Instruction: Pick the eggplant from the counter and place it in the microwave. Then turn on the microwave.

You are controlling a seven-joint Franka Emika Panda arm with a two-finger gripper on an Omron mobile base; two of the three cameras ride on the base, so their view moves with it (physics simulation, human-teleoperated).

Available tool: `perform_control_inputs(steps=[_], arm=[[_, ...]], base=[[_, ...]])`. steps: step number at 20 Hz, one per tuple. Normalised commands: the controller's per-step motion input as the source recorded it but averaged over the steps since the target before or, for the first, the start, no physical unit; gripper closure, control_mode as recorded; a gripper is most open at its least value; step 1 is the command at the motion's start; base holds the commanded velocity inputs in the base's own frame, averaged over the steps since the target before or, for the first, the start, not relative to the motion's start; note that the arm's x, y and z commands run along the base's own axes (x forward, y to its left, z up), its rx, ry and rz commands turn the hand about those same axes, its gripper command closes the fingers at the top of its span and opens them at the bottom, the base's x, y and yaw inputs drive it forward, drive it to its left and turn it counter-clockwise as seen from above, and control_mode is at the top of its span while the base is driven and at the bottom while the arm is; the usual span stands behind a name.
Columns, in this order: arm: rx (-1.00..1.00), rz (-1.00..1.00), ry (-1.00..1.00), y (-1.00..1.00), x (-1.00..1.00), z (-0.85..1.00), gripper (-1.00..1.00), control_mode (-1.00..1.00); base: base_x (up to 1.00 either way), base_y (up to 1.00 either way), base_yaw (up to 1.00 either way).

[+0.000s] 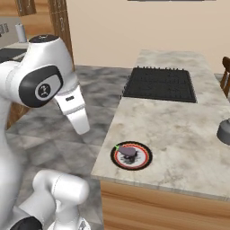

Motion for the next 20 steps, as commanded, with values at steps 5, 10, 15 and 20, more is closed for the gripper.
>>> perform_control_inputs(steps=[5,10,15,20], arm=[[0.04,-0.18,0.0,-0.21,0.34,-0.44,-1.0,-1.0],[0.04,-0.13,0.0,-0.16,0.33,-0.44,-1.0,-1.0],[0.03,-0.1,-0.01,-0.12,0.32,-0.39,-1.0,-1.0],[0.0,-0.05,-0.09,-0.05,0.3,-0.35,-1.0,-1.0]], base=[[0.0,0.0,0.0],[0.0,0.0,0.0],[0.0,0.0,0.0],[0.0,0.0,0.0]])
